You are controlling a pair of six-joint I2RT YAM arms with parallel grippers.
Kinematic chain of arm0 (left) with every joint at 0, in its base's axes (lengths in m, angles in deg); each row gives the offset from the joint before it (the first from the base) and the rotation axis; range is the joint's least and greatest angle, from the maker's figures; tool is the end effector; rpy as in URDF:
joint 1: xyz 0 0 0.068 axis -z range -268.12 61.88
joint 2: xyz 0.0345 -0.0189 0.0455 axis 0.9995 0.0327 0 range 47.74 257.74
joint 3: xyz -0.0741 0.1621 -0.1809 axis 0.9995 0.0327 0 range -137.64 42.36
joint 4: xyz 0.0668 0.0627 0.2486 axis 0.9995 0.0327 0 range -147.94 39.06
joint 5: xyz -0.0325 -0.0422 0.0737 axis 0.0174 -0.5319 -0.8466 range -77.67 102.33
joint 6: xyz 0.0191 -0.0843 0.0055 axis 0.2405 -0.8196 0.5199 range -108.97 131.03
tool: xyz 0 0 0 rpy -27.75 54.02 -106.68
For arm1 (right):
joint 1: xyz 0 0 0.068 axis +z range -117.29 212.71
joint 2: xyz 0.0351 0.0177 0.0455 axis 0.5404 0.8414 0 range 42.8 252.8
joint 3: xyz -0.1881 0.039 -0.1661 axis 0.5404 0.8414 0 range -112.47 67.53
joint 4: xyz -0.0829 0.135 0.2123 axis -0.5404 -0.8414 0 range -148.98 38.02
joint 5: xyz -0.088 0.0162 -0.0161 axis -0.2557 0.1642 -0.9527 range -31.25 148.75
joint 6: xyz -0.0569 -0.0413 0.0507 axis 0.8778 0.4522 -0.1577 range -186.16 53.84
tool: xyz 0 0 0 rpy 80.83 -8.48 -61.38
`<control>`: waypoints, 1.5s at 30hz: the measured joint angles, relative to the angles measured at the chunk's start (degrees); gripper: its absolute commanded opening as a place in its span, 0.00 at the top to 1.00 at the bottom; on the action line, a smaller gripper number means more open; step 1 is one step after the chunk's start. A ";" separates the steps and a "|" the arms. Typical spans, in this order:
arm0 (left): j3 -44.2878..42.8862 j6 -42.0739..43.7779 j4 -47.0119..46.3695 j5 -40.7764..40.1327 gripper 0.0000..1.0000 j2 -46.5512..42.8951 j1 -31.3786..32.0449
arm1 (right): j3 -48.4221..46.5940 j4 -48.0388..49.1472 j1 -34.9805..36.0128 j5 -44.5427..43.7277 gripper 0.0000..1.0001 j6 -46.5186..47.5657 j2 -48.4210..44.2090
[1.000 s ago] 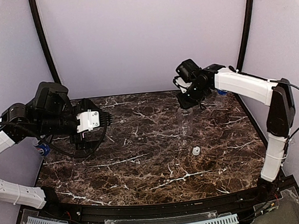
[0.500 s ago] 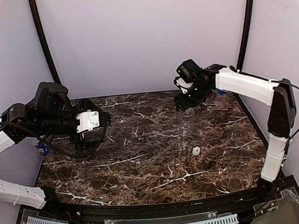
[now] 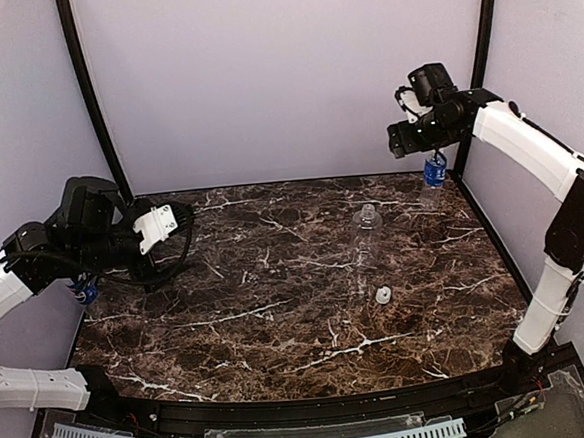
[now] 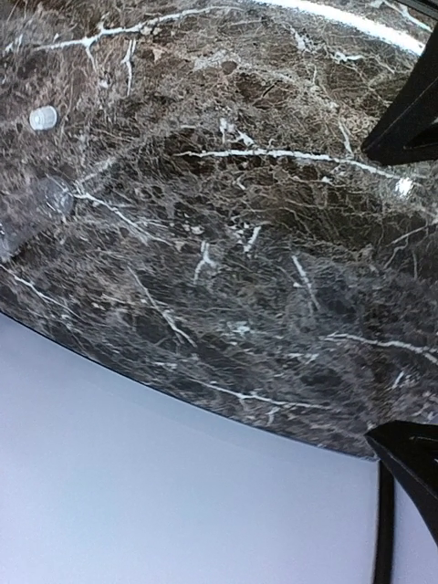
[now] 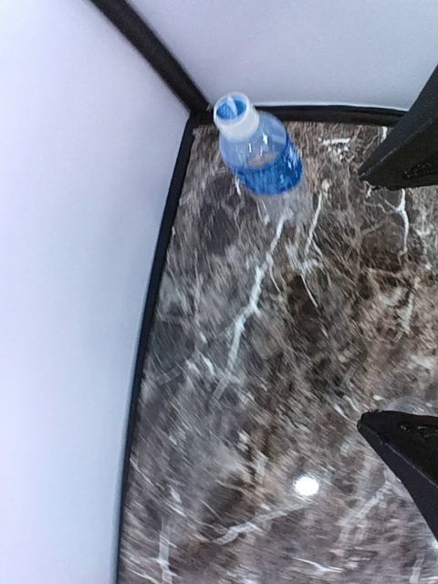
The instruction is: Unscrew the bottle caps
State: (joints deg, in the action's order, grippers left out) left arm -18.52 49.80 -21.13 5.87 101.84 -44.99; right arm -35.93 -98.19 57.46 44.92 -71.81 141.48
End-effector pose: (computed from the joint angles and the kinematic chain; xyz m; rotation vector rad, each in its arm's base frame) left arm 0.1858 -0.1622 0.3254 1.3191 1.6239 0.0720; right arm 0.3808 0.1553 0.3375 -0.2535 2.2544 0.0028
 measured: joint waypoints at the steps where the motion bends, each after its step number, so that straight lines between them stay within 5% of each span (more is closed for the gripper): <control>1: 1.73 -2.05 -0.46 -0.02 0.01 -1.09 -1.68 | -0.15 1.36 -2.75 -0.39 0.21 0.35 -0.13; 6: 10.84 -14.03 -2.23 3.08 0.03 -7.28 -11.85 | -2.19 6.40 -12.72 -0.72 0.22 2.25 2.19; 13: 17.68 -21.99 -2.82 11.74 0.04 -12.17 -17.81 | -12.11 8.98 -16.70 0.39 0.35 4.48 13.68; 34: 23.76 -22.95 -8.96 13.75 0.05 -15.34 -18.86 | -14.21 8.87 -19.19 -1.05 0.40 6.38 21.51; 45: 23.76 -22.93 -8.96 14.49 0.05 -15.34 -18.86 | -15.56 8.55 -19.21 -1.55 0.26 8.98 21.64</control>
State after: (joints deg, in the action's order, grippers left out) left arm 5.24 26.87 -30.09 20.36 86.50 -63.85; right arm -51.50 -89.65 38.25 43.37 -62.83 163.11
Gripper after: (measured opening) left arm 0.952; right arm 0.733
